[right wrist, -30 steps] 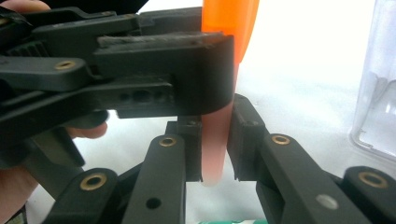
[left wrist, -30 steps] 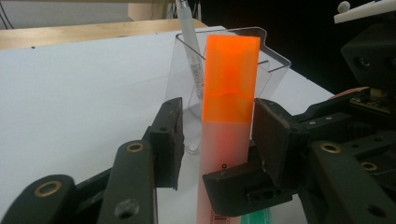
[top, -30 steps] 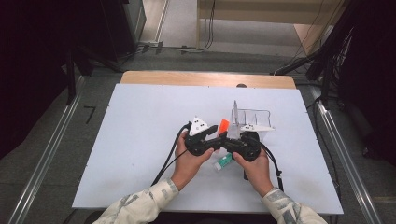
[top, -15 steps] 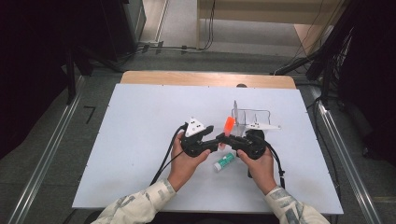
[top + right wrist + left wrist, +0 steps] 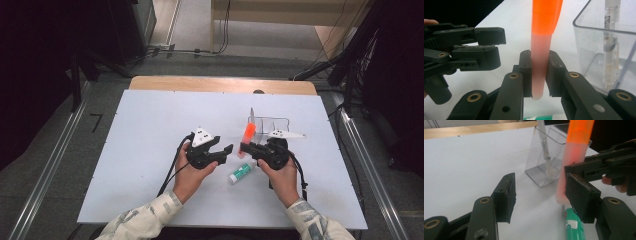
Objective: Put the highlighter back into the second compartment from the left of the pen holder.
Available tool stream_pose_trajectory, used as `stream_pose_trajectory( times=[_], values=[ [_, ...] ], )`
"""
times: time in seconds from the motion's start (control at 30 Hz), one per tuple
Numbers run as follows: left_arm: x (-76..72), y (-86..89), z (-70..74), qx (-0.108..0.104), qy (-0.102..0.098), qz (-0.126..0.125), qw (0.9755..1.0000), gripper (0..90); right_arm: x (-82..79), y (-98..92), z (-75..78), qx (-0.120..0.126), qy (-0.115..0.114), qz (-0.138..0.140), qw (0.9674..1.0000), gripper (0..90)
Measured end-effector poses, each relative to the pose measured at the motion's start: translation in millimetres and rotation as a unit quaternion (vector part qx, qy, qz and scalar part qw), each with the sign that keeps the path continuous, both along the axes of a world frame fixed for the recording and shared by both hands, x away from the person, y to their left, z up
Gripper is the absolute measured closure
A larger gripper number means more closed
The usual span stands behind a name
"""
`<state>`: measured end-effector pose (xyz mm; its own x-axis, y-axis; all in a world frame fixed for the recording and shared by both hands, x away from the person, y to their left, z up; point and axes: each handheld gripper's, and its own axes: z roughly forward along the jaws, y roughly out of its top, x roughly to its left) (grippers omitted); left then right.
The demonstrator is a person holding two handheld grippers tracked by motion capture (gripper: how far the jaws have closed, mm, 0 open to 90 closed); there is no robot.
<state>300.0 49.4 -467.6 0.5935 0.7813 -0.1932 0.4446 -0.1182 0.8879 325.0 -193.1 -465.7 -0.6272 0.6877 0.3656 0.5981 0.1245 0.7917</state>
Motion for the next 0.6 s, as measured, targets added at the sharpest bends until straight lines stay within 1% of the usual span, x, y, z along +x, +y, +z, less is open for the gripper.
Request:
stream_pose_trajectory(
  times=[0.17, 0.3, 0.5, 0.6],
  values=[
    [3.3, 4.9, -5.3, 0.023, 0.013, 0.008, 0.9996, 40.6, -0.2, -2.3, 2.4, 0.001, -0.005, -0.002, 1.0, 74.7],
    [3.5, 10.2, -7.4, 0.035, 0.014, 0.013, 0.9992, 40.3, -0.3, -4.9, 5.3, 0.004, -0.007, -0.003, 1.0, 74.7],
    [3.5, 19.0, -7.8, 0.043, 0.011, 0.023, 0.9987, 40.0, -1.2, -9.9, 11.3, 0.011, -0.014, -0.005, 0.9998, 74.7],
    [3.6, 22.3, -9.3, 0.044, 0.013, 0.026, 0.9986, 40.0, -0.9, -11.9, 14.4, 0.013, -0.018, -0.007, 0.9997, 74.7]
  ],
)
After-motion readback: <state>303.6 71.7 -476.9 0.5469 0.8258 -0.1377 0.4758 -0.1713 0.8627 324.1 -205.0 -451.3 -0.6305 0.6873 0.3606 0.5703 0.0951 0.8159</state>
